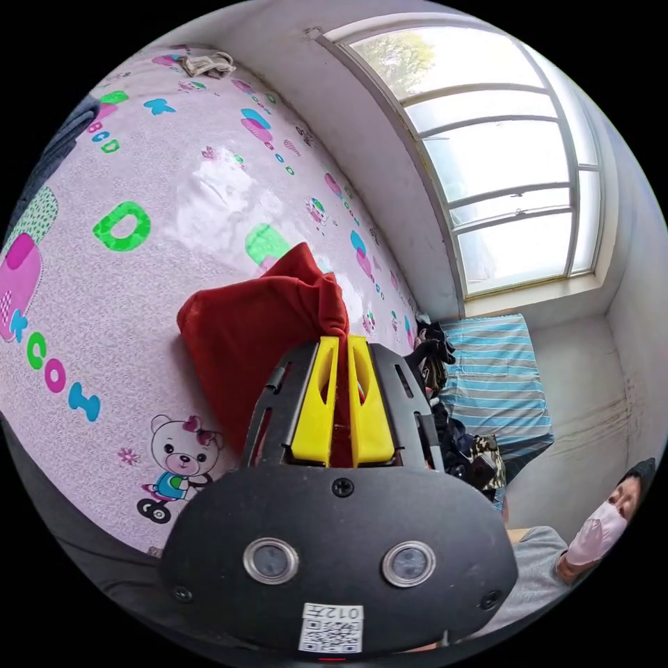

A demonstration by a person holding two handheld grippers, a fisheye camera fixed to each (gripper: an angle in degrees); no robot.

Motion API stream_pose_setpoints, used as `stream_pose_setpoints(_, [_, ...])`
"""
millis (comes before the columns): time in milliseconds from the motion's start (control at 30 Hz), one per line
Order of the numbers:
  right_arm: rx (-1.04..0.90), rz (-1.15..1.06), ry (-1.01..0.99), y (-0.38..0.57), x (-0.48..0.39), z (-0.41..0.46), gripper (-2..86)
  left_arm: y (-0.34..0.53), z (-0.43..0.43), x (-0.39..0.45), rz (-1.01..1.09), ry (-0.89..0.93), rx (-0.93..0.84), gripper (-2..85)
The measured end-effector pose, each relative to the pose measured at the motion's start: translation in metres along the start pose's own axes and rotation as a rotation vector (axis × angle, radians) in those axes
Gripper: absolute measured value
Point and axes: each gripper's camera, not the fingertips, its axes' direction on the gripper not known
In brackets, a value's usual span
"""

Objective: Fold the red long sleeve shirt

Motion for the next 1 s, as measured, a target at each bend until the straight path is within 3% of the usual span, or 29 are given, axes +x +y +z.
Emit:
stream_pose_setpoints(300, [0.050, 0.240, -0.034, -0.052, -0.022, -0.041, 0.1, -0.022, 0.156, 0.047, -0.014, -0.057, -0.141, 1.3])
stream_pose_setpoints(600, [0.128, 0.435, -0.060, -0.073, -0.069, -0.032, 0.2, -0.022, 0.244, 0.074, -0.033, -0.166, -0.190, 1.9])
stream_pose_setpoints(767, [0.096, 0.490, 0.036, -0.077, -0.101, 0.006, 0.9, -0.021, 0.285, 0.074, -0.025, -0.241, -0.226, 2.9])
stream_pose_setpoints(1000, [0.102, 0.536, 0.233, -0.068, -0.168, 0.041, 5.7, -0.016, 0.280, 0.101, 0.170, -0.158, -0.186, 5.3])
